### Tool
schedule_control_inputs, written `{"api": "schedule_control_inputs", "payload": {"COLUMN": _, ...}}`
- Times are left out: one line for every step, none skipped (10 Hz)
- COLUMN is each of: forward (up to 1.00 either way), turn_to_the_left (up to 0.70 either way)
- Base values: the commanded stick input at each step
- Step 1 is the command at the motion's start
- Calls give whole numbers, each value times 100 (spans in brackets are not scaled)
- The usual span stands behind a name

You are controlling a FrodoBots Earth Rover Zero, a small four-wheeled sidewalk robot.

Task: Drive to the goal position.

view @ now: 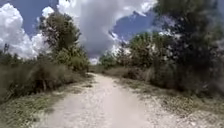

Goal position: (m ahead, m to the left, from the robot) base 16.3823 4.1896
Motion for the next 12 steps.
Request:
{"api": "schedule_control_inputs", "payload": {"forward": 50, "turn_to_the_left": 0}}
{"api": "schedule_control_inputs", "payload": {"forward": 50, "turn_to_the_left": 0}}
{"api": "schedule_control_inputs", "payload": {"forward": 50, "turn_to_the_left": 0}}
{"api": "schedule_control_inputs", "payload": {"forward": 50, "turn_to_the_left": 0}}
{"api": "schedule_control_inputs", "payload": {"forward": 50, "turn_to_the_left": 0}}
{"api": "schedule_control_inputs", "payload": {"forward": 50, "turn_to_the_left": 0}}
{"api": "schedule_control_inputs", "payload": {"forward": 50, "turn_to_the_left": 0}}
{"api": "schedule_control_inputs", "payload": {"forward": 50, "turn_to_the_left": 0}}
{"api": "schedule_control_inputs", "payload": {"forward": 50, "turn_to_the_left": 0}}
{"api": "schedule_control_inputs", "payload": {"forward": 50, "turn_to_the_left": 0}}
{"api": "schedule_control_inputs", "payload": {"forward": 50, "turn_to_the_left": 0}}
{"api": "schedule_control_inputs", "payload": {"forward": 50, "turn_to_the_left": 0}}
